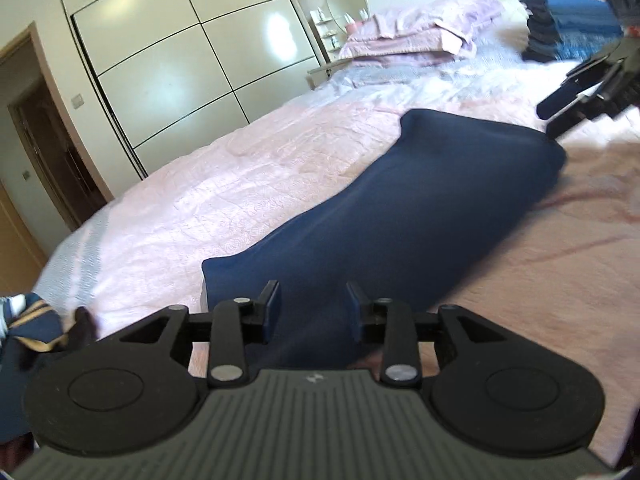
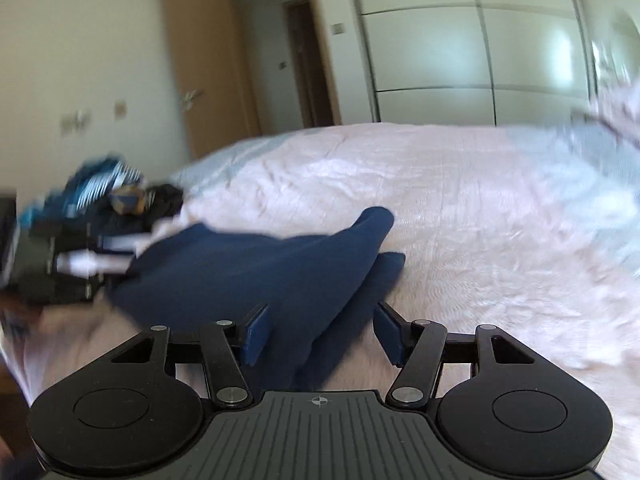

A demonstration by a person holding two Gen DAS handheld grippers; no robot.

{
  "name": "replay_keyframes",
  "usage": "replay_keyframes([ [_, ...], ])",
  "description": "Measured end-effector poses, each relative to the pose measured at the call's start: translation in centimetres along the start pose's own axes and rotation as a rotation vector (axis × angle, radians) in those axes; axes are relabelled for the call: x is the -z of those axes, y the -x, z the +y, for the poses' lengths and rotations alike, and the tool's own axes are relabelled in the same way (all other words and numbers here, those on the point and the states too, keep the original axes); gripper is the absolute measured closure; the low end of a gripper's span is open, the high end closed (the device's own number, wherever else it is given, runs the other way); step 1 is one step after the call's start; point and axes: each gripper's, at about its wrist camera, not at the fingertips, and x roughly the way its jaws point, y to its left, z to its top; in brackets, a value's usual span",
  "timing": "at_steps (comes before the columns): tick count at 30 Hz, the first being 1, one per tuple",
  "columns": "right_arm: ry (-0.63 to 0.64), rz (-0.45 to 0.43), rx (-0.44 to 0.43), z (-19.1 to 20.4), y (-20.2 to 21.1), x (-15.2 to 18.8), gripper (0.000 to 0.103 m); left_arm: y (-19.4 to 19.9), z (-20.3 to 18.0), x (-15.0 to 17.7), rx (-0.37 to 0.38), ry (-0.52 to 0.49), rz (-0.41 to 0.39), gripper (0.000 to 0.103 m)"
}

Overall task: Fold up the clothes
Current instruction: 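Lay the folded sweatshirt on the bed and open both grippers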

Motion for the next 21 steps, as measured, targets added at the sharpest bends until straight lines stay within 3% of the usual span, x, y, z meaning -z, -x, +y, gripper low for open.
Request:
replay_keyframes([
  [3, 0.127, 0.134, 0.015, 3.1, 1.3, 1.0, 0.043, 1.0, -1.6, -0.5, -0.036, -0.097, 0.039, 0.068],
  [6, 0.155, 0.235, 0.040, 4.8, 1.6, 1.8, 0.043, 1.2, -2.3, -1.0, -0.036, -0.121, 0.072, 0.067],
  [10, 0.173, 0.276, 0.097, 6.1, 1.6, 2.5, 0.043, 1.7, -3.6, -0.7, -0.075, -0.188, 0.079, 0.066],
  [17, 0.205, 0.303, 0.113, 7.2, 1.0, 3.0, 0.043, 2.4, -5.6, 0.1, -0.092, -0.294, 0.070, 0.064],
  [21, 0.205, 0.307, 0.114, 7.2, 0.9, 3.2, 0.043, 2.6, -6.7, 0.0, -0.098, -0.343, 0.051, 0.056],
])
